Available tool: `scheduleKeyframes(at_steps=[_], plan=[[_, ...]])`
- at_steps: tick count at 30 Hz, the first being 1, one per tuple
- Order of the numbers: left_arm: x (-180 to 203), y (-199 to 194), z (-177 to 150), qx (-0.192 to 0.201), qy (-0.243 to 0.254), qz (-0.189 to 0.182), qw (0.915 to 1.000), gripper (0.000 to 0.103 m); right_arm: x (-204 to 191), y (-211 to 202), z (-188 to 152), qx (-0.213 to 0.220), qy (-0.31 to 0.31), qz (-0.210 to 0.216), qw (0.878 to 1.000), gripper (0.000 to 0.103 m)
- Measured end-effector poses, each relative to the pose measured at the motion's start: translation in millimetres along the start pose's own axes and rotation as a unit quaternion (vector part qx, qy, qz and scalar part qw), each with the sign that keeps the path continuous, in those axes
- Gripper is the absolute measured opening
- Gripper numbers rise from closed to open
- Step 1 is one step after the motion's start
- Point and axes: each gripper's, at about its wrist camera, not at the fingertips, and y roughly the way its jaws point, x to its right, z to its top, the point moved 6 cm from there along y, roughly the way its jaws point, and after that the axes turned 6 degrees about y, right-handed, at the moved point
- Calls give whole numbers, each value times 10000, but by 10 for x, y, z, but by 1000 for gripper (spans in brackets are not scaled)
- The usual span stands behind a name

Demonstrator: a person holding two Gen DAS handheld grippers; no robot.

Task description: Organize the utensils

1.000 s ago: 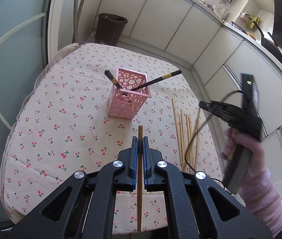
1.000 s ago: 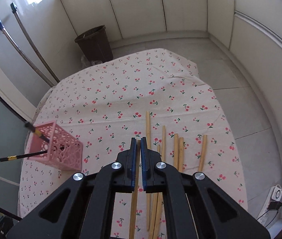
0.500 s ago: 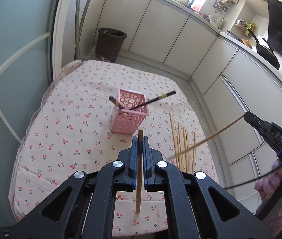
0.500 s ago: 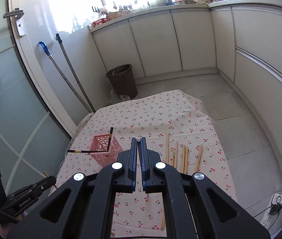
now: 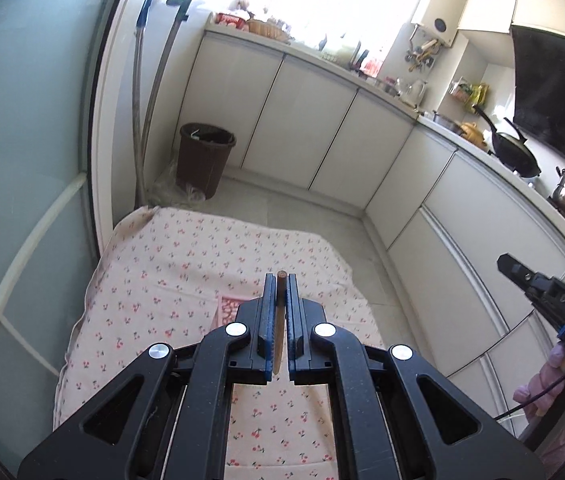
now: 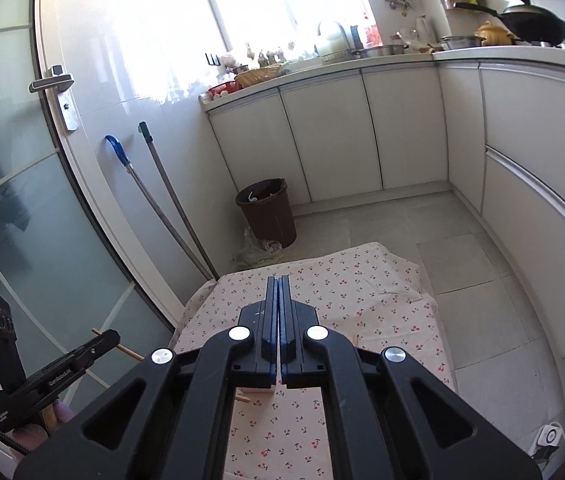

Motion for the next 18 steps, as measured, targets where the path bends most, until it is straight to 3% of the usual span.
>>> scheduleKeyframes(at_steps=[1, 3, 7, 8, 10, 14, 16, 18], plan=[[13, -15, 5, 21, 6, -46, 10000, 4, 69, 83, -48, -245, 21, -39, 9997, 1], [61, -30, -52, 5, 54, -163, 9999, 4, 351, 344, -240, -756, 243, -212, 9966, 13], [87, 12, -306, -174, 166, -241, 9994, 4, 637, 927, -966, -1952, -108, -394, 9799, 22], [72, 15, -386, -229, 199, -198, 9993, 4, 616, 1066, -1190, -2218, -327, -343, 9739, 28], [-2, 2, -506, -316, 266, -60, 9991, 4, 498, 1298, -1606, -2689, -654, -140, 9608, 29], [-241, -139, -570, -215, 372, 449, 9981, 4, 58, 1575, -2448, -3529, -1532, 207, 9228, 31], [-351, -222, -573, -122, 381, 681, 9969, 4, -152, 1639, -2708, -3636, -1927, 194, 9112, 34], [-452, -288, -572, -51, 322, 810, 9962, 4, -295, 1712, -2864, -3639, -2034, 147, 9088, 35]])
